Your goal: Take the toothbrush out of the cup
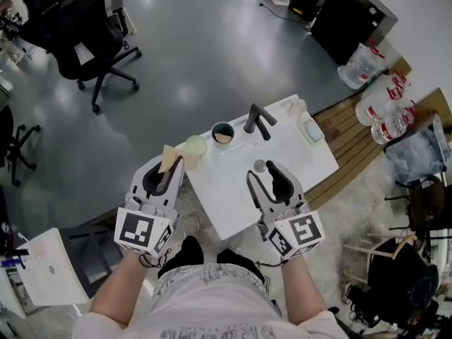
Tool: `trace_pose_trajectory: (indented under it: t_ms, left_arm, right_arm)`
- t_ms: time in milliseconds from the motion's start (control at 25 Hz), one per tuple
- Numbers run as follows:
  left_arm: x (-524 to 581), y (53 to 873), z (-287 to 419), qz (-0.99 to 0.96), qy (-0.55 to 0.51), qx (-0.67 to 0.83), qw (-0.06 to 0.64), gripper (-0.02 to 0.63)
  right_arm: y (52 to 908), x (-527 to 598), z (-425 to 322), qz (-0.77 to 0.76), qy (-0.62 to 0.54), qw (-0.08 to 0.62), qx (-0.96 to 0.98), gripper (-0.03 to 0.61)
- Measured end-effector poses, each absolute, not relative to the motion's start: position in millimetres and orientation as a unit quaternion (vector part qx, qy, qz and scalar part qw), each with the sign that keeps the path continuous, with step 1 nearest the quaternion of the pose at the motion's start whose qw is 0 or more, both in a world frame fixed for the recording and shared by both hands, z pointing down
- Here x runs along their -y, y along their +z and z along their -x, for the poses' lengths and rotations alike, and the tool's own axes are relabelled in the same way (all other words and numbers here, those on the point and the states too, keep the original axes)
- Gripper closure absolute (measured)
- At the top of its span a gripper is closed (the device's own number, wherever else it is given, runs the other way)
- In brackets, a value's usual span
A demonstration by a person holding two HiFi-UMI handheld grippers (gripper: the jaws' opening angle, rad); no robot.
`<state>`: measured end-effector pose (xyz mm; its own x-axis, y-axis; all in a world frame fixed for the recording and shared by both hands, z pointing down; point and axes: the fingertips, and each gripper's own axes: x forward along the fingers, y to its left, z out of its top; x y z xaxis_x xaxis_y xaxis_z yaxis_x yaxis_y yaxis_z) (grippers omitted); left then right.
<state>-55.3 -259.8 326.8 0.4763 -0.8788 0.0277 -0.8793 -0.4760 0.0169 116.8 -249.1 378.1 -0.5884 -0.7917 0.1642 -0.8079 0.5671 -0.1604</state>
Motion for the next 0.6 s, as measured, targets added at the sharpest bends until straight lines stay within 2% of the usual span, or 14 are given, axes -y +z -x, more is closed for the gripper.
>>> trace_pose_trajectory:
  t_ms: [600]
  left_arm:
    - [275, 359, 92, -0.817, 0.034, 0.575, 0.040, 0.540]
  right_arm:
    - [425, 297, -97, -0.397, 0.124, 0.069, 0.907, 0.364]
